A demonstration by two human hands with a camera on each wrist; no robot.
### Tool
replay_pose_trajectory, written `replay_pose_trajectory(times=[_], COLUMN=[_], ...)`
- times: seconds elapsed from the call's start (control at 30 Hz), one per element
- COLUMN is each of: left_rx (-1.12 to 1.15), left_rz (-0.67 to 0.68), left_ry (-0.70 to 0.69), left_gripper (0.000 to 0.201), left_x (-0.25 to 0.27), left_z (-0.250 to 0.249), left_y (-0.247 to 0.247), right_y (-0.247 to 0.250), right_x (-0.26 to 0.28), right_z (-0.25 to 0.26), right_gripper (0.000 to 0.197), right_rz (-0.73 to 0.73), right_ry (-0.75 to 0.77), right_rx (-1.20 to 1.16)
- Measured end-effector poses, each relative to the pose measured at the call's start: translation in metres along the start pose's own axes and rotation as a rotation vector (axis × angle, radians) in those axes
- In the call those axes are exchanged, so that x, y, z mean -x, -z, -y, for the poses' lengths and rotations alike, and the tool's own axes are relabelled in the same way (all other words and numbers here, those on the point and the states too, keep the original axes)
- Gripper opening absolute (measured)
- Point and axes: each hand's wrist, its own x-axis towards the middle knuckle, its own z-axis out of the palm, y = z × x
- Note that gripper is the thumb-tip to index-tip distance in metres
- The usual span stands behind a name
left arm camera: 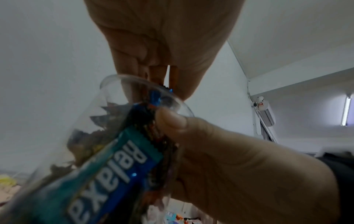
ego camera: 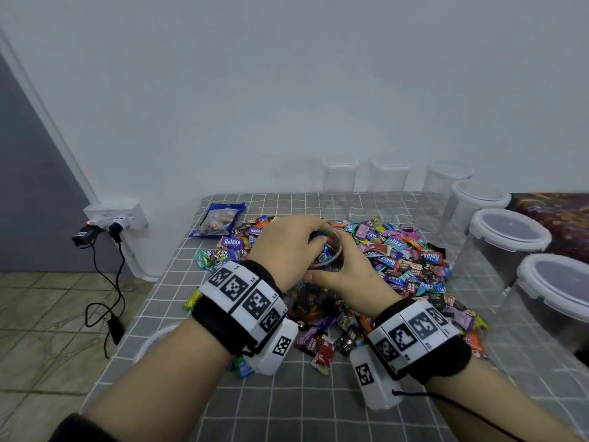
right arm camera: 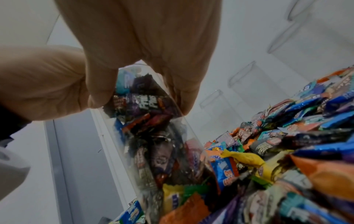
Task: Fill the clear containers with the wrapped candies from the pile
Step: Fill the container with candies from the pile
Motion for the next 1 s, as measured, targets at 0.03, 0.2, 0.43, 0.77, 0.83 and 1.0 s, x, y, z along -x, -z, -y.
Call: replay_pose_trajectory(times=[0.03,0.2,0.43,0.77,0.83,1.0], left_rx=[-0.013,0.047,-0.022,-0.112,-0.06,-0.171], left_rz=[0.024,-0.107,-0.067,-0.031,-0.057,0.027], left_ry=[-0.006,0.033,0.072,-0.018,-0.025,-0.011], left_gripper=[0.024,0.023,0.022,0.025,0.026,0.027], left_x=[0.001,0.005,0.001,0.003,0.005,0.003], left_z=[0.0,0.001,0.006,0.006,0.006,0.01], left_y=[0.0,0.004,0.008,-0.003,-0.002,0.0], right_y=[0.0,0.0,0.0,0.0,0.0,-0.002], right_x=[0.0,0.0,-0.001,0.002,0.002,0.002], right_z=[0.0,-0.001,-0.003,0.001,0.002,0.002], right_gripper=[0.068,0.071,0.07,0.072,0.072,0.067], right_rz=[0.001,-0.001,-0.005,-0.007,-0.008,0.0], right_ry=[0.003,-0.015,-0.016,0.001,-0.002,-0.014], right_rx=[0.0,0.0,0.005,0.011,-0.001,-0.019])
